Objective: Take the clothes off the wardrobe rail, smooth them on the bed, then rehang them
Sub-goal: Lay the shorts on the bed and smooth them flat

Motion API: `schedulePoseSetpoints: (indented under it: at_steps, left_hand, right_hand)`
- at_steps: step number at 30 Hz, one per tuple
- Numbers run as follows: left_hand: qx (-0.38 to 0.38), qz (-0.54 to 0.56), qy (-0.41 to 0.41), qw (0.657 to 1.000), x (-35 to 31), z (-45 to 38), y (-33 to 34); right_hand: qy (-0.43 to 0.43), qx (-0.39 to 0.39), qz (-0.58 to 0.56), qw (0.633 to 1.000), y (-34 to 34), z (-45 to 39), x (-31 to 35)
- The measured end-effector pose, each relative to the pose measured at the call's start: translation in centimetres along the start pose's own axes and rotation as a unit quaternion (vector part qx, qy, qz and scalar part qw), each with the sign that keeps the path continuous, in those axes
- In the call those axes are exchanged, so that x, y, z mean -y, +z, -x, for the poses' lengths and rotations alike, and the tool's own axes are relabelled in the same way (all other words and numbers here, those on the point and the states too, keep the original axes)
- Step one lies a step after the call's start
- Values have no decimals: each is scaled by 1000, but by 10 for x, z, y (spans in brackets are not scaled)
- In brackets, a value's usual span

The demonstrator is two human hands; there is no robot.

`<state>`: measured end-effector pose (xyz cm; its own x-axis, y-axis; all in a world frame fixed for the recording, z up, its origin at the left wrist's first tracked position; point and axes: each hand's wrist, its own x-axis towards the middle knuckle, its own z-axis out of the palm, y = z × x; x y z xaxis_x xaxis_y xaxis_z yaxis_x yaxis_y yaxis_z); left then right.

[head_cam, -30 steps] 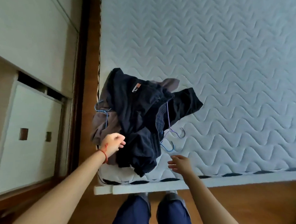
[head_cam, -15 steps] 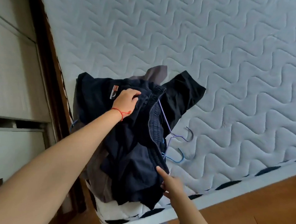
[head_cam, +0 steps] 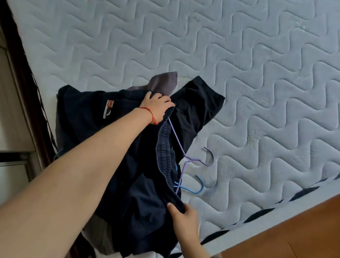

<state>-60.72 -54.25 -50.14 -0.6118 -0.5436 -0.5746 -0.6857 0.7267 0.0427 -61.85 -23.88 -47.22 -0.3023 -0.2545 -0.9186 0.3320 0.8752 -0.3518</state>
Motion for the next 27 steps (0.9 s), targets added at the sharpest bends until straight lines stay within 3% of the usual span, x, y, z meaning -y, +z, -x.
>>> schedulePoseSetpoints:
  at_steps: [10,16,23,27]
  left_hand:
    - [23,-117,72,990,-8,5,-10]
    - [-10,-55,82,995,-5,4,5]
    - [-28,-29,73,997,-3,23,3]
    - [-91,8,34,995,-1,44,-13]
  right_hand:
    - [1,-23,20,1000,6,-3,10]
    - [-51,3,-1,999,4,-1,13]
    - [-139,-77,10,987,-8,25,24]
    - [-212,-106,14,971,-29,44,37]
